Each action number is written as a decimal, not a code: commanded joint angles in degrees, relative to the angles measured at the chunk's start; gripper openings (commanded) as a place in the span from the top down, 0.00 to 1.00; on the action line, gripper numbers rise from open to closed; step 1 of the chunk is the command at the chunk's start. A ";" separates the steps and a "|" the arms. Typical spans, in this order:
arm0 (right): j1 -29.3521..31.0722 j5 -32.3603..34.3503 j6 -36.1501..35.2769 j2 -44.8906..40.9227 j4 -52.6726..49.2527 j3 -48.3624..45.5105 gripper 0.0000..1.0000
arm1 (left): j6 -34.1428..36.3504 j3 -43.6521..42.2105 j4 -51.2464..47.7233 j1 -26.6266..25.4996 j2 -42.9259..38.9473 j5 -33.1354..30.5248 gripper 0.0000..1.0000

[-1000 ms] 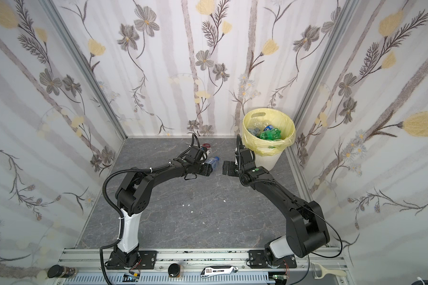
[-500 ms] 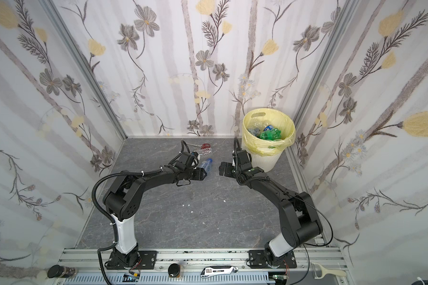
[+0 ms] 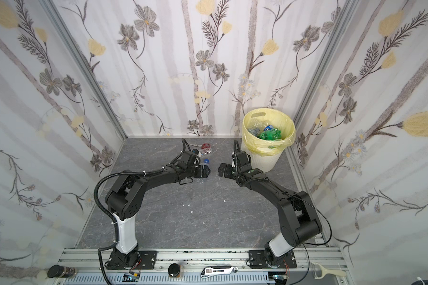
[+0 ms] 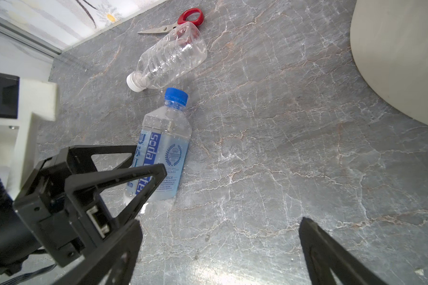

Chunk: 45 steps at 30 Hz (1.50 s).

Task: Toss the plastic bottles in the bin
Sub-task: 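Close the right gripper on the soda water bottle's neck beside the left gripper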

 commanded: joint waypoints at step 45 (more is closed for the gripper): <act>-0.69 -15.92 20.04 -1.75 20.29 -2.06 0.00 | -16.80 -15.29 22.88 -0.84 -14.92 19.68 0.47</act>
